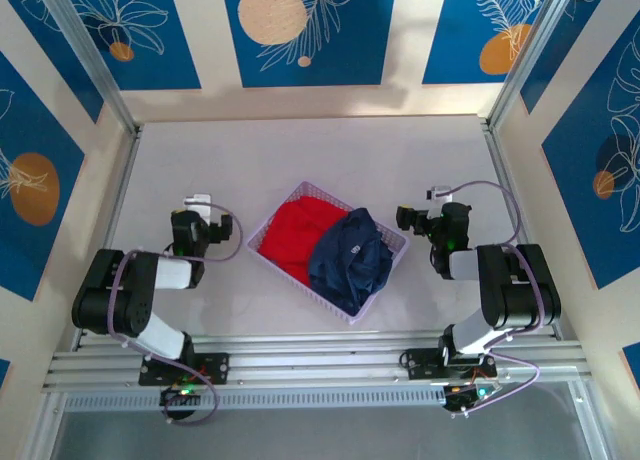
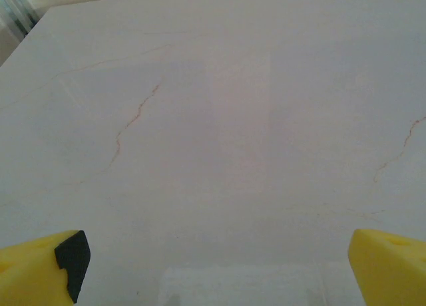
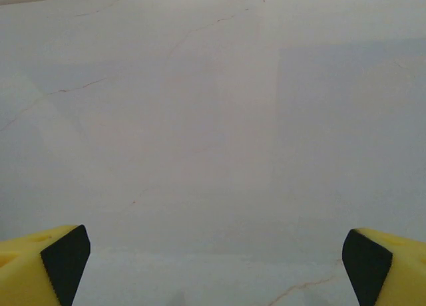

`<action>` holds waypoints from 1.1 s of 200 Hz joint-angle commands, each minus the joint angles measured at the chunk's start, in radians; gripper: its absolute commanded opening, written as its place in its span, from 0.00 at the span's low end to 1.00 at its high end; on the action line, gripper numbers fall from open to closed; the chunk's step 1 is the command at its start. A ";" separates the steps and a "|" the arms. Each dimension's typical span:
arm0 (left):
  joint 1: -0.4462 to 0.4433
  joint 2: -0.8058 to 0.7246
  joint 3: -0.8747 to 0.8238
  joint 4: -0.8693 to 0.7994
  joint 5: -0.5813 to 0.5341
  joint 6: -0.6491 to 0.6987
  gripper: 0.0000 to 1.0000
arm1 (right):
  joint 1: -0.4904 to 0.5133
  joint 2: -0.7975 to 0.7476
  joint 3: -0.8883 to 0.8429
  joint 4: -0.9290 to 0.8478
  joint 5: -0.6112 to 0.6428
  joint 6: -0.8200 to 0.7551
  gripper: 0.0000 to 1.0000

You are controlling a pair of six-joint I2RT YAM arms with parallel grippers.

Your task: Fold the inside-out t-shirt

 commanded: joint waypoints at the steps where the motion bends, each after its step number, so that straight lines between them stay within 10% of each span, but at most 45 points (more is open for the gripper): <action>1: 0.011 -0.007 0.012 0.031 0.021 -0.008 1.00 | 0.001 -0.007 0.019 0.038 -0.017 -0.005 0.99; 179: 0.013 -0.010 0.009 0.039 0.029 -0.009 1.00 | -0.001 -0.008 0.019 0.036 -0.016 -0.003 0.99; 220: 0.019 -0.197 0.114 -0.335 0.009 -0.006 1.00 | 0.023 -0.135 0.072 -0.173 0.108 0.029 0.99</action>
